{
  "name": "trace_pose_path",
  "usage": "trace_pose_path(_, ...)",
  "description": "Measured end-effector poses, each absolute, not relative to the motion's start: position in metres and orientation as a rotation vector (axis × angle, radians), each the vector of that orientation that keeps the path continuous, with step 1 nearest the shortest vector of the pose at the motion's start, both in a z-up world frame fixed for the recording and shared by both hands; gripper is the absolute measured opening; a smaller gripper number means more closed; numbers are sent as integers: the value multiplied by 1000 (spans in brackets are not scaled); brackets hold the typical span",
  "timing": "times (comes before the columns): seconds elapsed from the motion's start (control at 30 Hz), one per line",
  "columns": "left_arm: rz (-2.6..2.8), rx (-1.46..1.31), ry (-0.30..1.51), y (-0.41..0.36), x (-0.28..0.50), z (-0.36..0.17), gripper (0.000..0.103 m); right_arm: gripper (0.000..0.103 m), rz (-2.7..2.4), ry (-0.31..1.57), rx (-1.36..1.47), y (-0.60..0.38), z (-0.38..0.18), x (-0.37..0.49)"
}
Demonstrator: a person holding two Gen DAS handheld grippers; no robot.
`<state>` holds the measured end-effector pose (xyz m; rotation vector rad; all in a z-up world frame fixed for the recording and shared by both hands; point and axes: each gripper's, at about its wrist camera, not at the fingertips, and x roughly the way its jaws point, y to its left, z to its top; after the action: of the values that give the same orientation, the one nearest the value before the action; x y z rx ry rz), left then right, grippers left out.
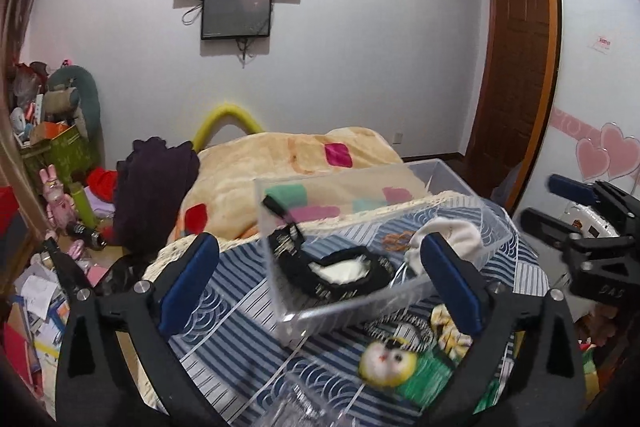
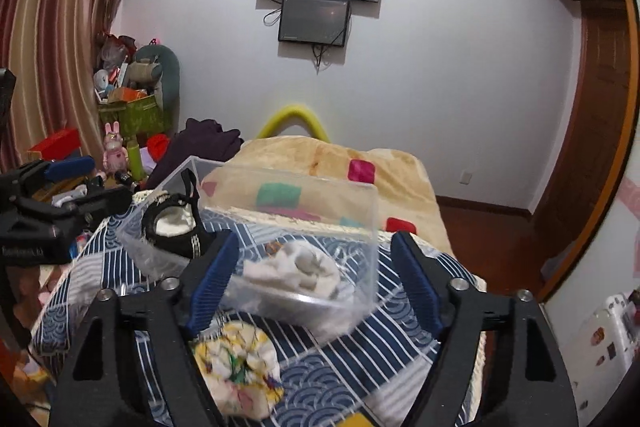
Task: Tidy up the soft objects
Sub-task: 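Grasp the bagged silver scrubber with the left tool while the right tool grasps the yellow sponge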
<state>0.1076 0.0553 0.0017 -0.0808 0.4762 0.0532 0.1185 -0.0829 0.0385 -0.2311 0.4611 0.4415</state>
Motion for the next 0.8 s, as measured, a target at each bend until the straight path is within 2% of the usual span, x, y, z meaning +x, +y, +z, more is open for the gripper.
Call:
trace_pose_path(0.3,132,-77,590,73,76,-50,103,78,380,527,-212,-115,8,96)
trace_pose_path(0.8,117,-128,809,64,56,-138,103,75,355,759,-165,-139,-67,85)
